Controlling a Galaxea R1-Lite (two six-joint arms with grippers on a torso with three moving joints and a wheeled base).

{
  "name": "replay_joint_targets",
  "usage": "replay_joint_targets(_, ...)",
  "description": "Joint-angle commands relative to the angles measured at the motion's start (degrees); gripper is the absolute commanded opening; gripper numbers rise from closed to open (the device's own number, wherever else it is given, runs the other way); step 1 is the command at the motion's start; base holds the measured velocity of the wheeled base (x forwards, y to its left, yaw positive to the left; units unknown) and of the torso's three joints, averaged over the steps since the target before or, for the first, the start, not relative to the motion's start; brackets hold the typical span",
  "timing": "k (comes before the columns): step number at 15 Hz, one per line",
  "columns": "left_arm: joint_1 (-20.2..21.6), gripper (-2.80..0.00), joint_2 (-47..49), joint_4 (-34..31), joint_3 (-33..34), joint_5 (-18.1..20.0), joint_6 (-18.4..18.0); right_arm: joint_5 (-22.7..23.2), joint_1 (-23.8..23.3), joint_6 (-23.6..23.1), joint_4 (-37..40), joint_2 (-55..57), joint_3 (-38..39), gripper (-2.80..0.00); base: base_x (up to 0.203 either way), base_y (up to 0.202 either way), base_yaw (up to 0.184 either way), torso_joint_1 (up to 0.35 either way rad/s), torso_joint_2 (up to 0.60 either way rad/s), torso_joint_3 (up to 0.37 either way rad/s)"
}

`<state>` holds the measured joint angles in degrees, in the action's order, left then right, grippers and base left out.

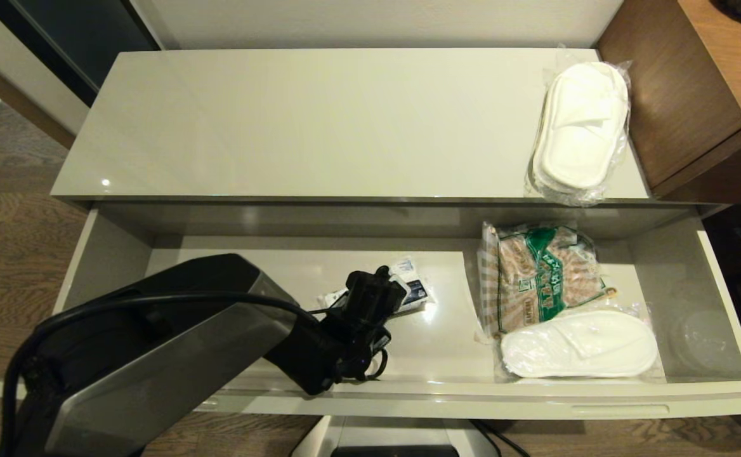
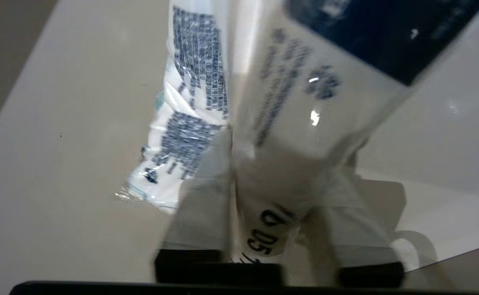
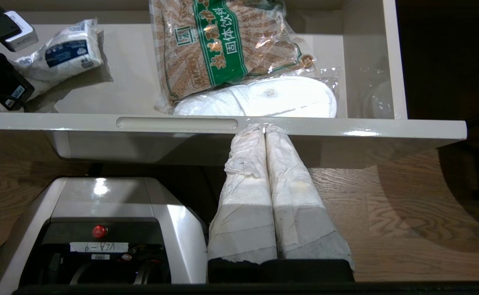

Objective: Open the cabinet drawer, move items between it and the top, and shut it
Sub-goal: Take out the tissue from the drawer

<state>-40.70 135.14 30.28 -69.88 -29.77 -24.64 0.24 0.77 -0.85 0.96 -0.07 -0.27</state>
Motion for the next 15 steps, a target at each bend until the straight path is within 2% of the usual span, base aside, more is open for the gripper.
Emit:
replay_joint_targets(1,0.0,-2.8,0.1,0.1,0.4,-0.1,-0.1,0.0,0.0,0.0,0.0,-0.9,0.0,-2.8,0.0,0.0,0.0,0.0,0.0,0.0)
replay_joint_targets(11,-1.1,-2.8,-1.6,0.2,1.6,-0.8,0.2,0.0,0.0,0.0,0.0,-0.9,0.0,-2.8,0.0,0.0,0.0,0.0,0.0,0.0)
replay_joint_targets(15,-5.1,-2.8,-9.0,0.1,7.3,-2.0,1.9,0.0,0.0,0.0,0.0,-0.9,0.0,-2.8,0.0,0.0,0.0,0.0,0.0,0.0)
